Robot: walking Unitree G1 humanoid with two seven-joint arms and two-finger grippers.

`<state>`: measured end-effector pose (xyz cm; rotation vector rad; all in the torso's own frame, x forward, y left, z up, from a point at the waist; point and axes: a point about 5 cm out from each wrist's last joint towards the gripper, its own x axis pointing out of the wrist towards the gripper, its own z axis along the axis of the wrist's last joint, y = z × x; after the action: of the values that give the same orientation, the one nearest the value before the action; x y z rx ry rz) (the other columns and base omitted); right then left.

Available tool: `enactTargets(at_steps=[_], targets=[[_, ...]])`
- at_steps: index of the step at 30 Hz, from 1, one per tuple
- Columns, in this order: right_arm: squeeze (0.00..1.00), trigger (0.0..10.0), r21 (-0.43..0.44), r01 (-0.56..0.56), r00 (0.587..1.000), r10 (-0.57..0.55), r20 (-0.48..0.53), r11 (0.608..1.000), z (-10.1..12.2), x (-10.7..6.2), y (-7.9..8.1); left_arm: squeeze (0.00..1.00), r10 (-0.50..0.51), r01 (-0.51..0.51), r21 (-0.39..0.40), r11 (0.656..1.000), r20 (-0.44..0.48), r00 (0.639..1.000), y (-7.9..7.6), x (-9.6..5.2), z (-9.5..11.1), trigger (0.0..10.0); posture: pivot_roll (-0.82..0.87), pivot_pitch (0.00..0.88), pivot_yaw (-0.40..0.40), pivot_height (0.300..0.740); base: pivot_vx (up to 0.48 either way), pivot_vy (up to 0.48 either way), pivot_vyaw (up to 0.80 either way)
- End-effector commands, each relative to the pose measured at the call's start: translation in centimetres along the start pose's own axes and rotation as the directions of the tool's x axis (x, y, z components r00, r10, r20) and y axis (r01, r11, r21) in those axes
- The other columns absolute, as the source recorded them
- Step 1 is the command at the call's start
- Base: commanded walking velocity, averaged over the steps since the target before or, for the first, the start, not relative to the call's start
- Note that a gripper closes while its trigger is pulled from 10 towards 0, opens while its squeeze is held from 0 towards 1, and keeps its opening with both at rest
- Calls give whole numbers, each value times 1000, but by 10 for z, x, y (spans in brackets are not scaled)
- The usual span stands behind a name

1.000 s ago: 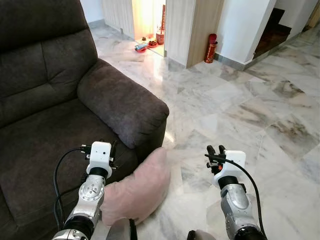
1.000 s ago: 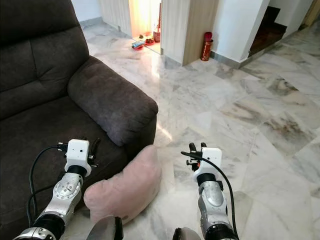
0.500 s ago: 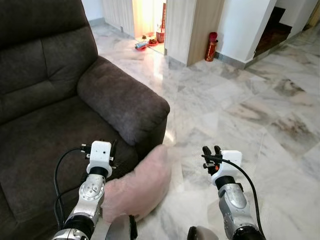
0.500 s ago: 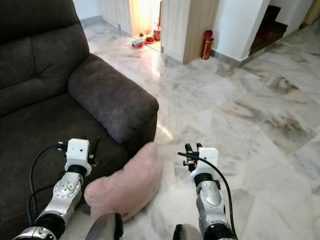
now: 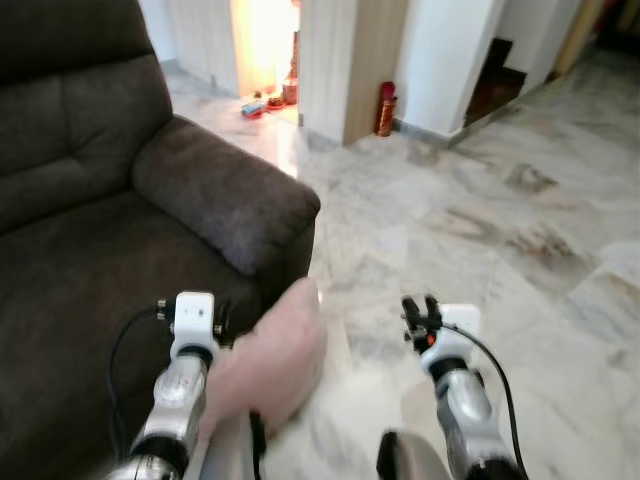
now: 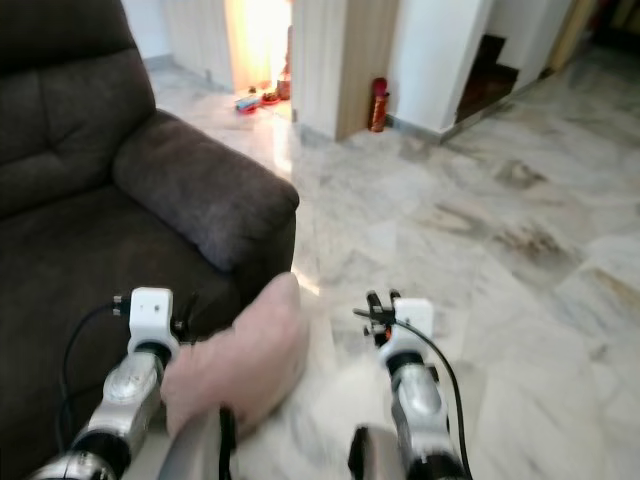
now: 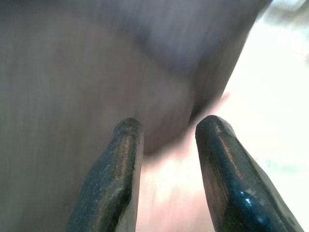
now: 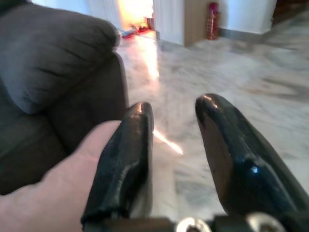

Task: Move the pillow to the sofa from floor

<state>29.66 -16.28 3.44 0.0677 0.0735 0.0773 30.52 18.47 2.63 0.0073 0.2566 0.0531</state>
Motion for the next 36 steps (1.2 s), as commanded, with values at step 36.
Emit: enactTargets(at_steps=[36], targets=[[0, 10000, -10, -40, 998, 40, -44, 999, -7, -7, 3, 0, 135, -151, -72, 986, -196, 971, 25, 14, 3, 10000, 14, 33, -70, 567, 0, 0, 0]])
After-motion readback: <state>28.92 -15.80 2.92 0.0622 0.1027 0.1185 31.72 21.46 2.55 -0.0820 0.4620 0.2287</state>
